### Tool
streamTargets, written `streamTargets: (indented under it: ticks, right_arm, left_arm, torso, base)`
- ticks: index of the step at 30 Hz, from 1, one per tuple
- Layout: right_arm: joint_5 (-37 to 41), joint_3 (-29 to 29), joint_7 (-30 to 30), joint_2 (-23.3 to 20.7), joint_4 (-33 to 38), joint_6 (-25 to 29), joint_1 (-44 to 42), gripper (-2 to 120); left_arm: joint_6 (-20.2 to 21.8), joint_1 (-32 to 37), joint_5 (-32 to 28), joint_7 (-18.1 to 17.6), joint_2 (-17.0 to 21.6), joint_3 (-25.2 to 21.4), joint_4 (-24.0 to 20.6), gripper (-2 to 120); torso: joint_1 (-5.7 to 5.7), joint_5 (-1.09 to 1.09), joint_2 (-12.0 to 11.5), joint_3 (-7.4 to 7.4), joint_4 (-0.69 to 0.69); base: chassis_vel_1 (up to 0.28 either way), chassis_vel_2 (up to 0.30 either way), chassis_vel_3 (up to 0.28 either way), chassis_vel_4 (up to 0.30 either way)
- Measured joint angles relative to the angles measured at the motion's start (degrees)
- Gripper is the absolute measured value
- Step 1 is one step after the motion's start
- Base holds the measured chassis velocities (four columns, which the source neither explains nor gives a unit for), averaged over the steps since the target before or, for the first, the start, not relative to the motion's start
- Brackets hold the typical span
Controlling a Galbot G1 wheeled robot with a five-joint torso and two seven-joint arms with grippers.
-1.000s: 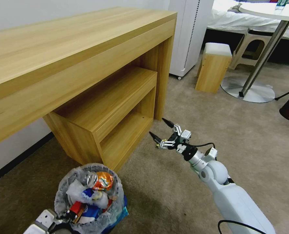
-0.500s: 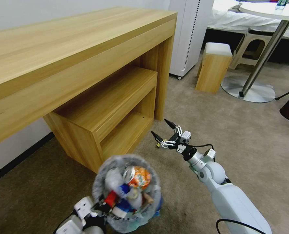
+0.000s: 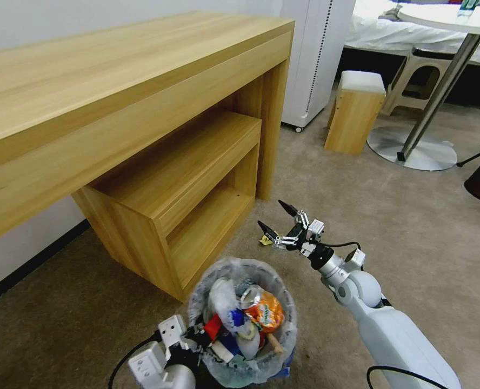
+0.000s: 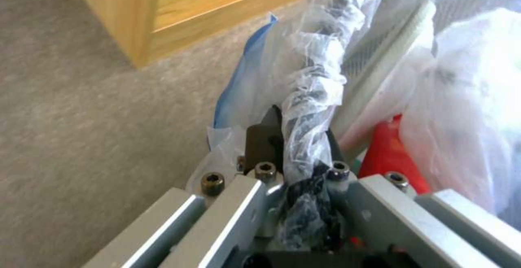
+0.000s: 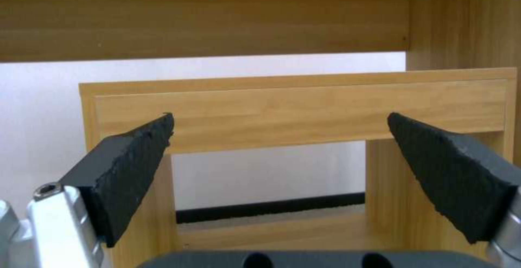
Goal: Pick up the trash bin and place the garbage on the floor into it.
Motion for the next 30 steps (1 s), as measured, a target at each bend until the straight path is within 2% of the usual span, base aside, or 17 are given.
streamTargets:
  ticks: [4,7,8,10,12,13,15,16,17,20,21,23,26,30]
  right_arm:
    - [0.4,0.0,-0.5,-0.3,0.0,0.2,-0.2,100]
    - [0.9,0.1,-1.0,-0.9,0.2,0.4,-0.4,100]
    - [0.9,0.1,-1.0,-0.9,0.2,0.4,-0.4,100]
    - [1.2,0.3,-1.3,-1.3,0.3,0.5,-0.5,100]
    - [1.7,0.6,-1.5,-1.9,0.5,0.6,-0.8,100]
    - [1.7,0.6,-1.5,-1.9,0.5,0.6,-0.8,100]
    - [2.1,1.0,-1.8,-2.4,0.7,0.8,-1.0,100]
    - [2.3,1.2,-2.0,-2.6,0.7,0.9,-1.2,100]
    - [2.3,1.2,-2.0,-2.6,0.7,0.9,-1.2,100]
    - [2.8,1.3,-2.3,-3.0,0.5,1.0,-1.3,100]
    - [2.8,1.3,-2.3,-3.0,0.5,1.0,-1.3,100]
    - [2.9,1.1,-2.5,-3.0,0.0,1.0,-1.3,100]
    - [3.0,0.8,-2.7,-3.0,-0.5,1.0,-1.1,100]
    - [3.0,0.2,-2.8,-2.8,-1.1,1.0,-0.6,100]
  left_arm:
    - [0.6,-1.5,-1.5,2.6,3.0,-1.9,0.2,0]
    - [1.6,-3.3,-3.9,6.1,6.7,-3.6,0.1,0]
    - [1.6,-3.3,-3.9,6.1,6.7,-3.6,0.1,0]
    - [2.6,-4.7,-5.4,9.9,9.7,-4.5,0.2,0]
    - [3.3,-5.9,-6.1,15.2,12.8,-5.0,0.7,0]
    - [3.3,-5.9,-6.1,15.2,12.8,-5.0,0.7,0]
    - [3.5,-6.9,-6.0,19.9,15.1,-5.2,1.4,0]
    - [3.5,-7.5,-5.8,21.9,15.9,-5.3,1.8,0]
    - [3.5,-7.5,-5.8,21.9,15.9,-5.3,1.8,0]
    - [2.3,-10.3,-5.4,27.8,17.8,-5.9,3.3,0]
    - [2.3,-10.3,-5.4,27.8,17.8,-5.9,3.3,0]
    - [1.5,-12.6,-5.2,30.9,18.6,-6.3,4.3,0]
    - [1.6,-15.4,-5.2,31.8,19.3,-6.1,5.5,0]
    - [3.3,-18.9,-5.6,30.8,20.6,-4.5,7.8,0]
  torso:
    - [0.0,0.01,0.0,0.0,0.0]
    - [0.0,0.0,0.0,0.0,0.0]
    - [0.0,0.0,0.0,0.0,0.0]
    - [0.0,0.0,0.0,0.0,0.0]
    - [0.0,0.0,0.0,0.0,0.0]
    - [0.0,0.0,0.0,0.0,0.0]
    - [0.0,0.0,0.0,0.0,0.0]
    - [0.0,0.0,0.0,0.0,0.0]
    - [0.0,0.0,0.0,0.0,0.0]
    - [0.0,0.0,0.0,0.0,0.0]
    - [0.0,0.0,0.0,0.0,0.0]
    - [0.0,0.0,0.0,0.0,0.0]
    - [0.0,0.0,0.0,0.0,0.0]
    - [0.0,0.01,0.0,0.0,0.0]
  base:
    - [0.0,0.0,0.0,0.0]
    - [0.0,0.0,0.0,0.0]
    - [0.0,0.0,0.0,0.0]
    - [0.0,0.0,0.0,0.0]
    - [0.0,0.0,0.0,0.0]
    - [0.0,0.0,0.0,0.0]
    - [0.0,0.0,0.0,0.0]
    - [0.0,0.0,0.0,0.0]
    - [0.0,0.0,0.0,0.0]
    - [0.0,0.0,0.0,0.0]
    - [0.0,0.0,0.0,0.0]
    - [0.0,0.0,0.0,0.0]
    - [0.0,0.0,0.0,0.0]
    - [0.0,0.0,0.0,0.0]
